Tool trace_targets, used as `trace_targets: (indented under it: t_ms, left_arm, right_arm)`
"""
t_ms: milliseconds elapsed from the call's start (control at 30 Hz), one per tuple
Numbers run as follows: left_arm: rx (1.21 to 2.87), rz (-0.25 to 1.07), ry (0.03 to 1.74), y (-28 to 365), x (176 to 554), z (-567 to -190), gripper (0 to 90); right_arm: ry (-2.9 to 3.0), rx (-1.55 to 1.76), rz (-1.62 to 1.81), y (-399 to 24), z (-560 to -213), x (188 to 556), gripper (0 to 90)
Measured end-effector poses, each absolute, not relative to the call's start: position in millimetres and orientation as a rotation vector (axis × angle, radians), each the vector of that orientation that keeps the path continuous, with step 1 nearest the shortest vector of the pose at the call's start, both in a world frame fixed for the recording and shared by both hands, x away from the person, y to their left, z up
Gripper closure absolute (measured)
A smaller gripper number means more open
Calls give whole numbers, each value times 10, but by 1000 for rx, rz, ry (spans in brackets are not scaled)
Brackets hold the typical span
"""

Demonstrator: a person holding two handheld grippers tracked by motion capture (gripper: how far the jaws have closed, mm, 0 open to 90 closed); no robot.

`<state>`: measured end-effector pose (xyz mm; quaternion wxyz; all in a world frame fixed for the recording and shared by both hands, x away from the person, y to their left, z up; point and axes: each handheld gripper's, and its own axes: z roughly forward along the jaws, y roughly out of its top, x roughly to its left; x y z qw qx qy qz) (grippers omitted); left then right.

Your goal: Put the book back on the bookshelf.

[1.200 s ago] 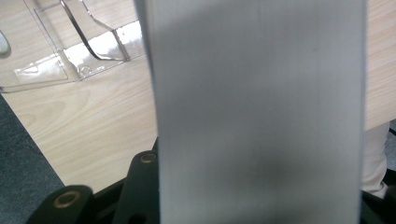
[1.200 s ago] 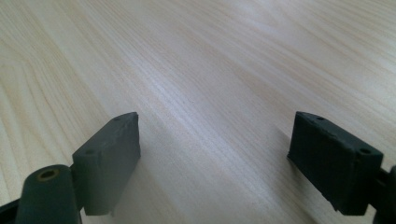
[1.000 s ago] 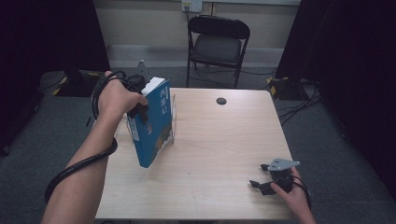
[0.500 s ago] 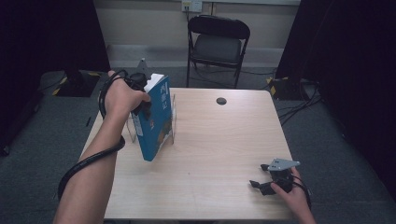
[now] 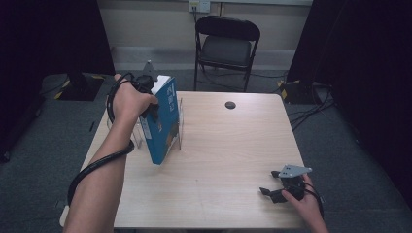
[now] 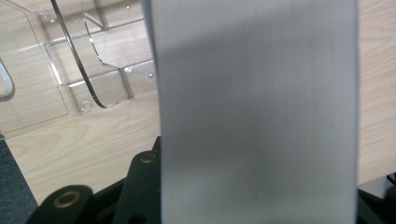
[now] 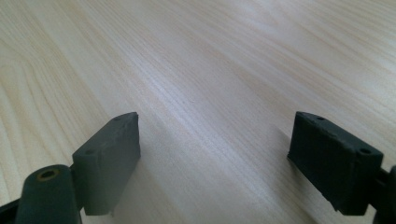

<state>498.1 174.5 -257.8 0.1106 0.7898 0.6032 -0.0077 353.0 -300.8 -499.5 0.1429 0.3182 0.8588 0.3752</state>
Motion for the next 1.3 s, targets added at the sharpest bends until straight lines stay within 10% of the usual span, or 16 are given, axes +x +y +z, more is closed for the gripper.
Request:
trace_targets:
  t_ms: [1300]
  left_arm:
    - [2329,83,1757,1742,4788,-2825,615]
  right_arm:
    - [2478,920,1082,-3007,-4994,3530,154]
